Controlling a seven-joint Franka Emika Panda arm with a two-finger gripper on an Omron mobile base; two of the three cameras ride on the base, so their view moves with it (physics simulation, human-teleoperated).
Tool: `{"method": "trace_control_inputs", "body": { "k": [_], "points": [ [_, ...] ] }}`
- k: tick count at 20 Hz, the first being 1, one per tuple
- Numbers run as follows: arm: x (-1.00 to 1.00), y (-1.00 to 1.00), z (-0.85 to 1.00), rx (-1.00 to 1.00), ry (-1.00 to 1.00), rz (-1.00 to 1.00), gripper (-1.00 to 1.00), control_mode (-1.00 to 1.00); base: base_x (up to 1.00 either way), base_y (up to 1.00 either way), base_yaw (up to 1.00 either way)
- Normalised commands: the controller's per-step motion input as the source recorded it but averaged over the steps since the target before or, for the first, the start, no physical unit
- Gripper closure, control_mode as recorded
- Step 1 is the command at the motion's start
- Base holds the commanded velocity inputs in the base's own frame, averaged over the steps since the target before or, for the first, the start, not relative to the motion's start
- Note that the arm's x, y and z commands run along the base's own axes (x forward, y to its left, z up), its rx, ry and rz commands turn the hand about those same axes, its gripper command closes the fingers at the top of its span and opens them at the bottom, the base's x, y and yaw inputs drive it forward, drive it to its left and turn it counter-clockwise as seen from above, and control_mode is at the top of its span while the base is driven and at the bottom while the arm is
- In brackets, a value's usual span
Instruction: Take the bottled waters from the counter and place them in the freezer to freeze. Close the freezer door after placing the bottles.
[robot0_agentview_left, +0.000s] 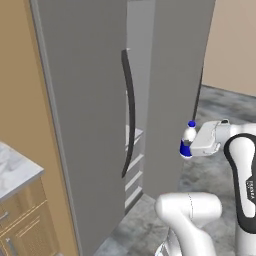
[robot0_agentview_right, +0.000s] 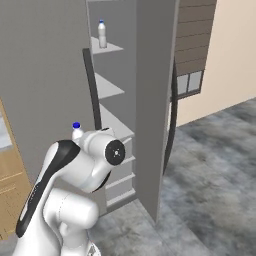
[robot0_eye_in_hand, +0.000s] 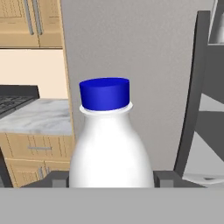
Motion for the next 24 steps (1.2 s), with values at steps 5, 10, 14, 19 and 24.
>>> {"method": "trace_control_inputs", "body": {
  "k": [5, 10, 14, 19, 24],
  "points": [
    [0.00, 0.00, 0.00, 0.00, 0.00, 0.00, 1.00, 1.00, 0.71, -0.53, 0.00],
    [0.00, 0.00, 0.00, 0.00, 0.00, 0.00, 1.00, 1.00, 0.77, -0.51, 0.00],
    [0.00, 0.00, 0.00, 0.00, 0.00, 0.00, 1.00, 1.00, 0.87, -0.51, 0.00],
    [0.00, 0.00, 0.00, 0.00, 0.00, 0.00, 1.00, 1.00, 0.89, -0.64, 0.04],
    [0.00, 0.00, 0.00, 0.00, 0.00, 0.00, 1.00, 1.00, 0.86, -0.69, 0.03]
  ]
}}
